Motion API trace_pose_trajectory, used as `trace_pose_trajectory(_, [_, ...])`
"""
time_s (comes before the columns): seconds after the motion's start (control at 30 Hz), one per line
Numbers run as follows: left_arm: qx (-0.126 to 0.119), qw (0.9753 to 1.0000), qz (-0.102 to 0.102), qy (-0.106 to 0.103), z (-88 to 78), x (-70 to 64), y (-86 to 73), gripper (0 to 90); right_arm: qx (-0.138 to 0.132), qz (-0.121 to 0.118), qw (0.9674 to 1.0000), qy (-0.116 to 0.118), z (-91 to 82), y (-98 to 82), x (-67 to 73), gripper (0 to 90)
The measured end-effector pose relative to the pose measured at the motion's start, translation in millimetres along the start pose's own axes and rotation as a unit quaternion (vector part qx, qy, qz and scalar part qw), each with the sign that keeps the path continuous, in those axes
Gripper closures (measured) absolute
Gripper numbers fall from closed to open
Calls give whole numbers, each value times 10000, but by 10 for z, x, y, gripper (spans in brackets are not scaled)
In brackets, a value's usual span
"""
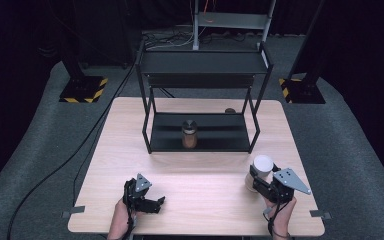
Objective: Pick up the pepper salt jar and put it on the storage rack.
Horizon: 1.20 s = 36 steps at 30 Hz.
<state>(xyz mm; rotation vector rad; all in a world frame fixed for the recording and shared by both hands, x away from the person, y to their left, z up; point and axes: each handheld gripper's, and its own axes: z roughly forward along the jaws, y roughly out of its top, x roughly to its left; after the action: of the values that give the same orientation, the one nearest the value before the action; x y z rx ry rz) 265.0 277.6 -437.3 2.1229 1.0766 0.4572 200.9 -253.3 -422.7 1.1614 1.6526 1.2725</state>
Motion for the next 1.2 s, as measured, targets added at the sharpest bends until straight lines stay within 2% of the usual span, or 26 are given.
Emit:
trace_pose_trajectory(0.63, [-8,10000,7,-10,-1,2,-3,23,72,-71,9998,141,283,70,26,333])
trace_pose_trajectory(1.2, [-14,10000,17,-21,-3,4,-5,30,31,-192,9992,345,524,233,87,333])
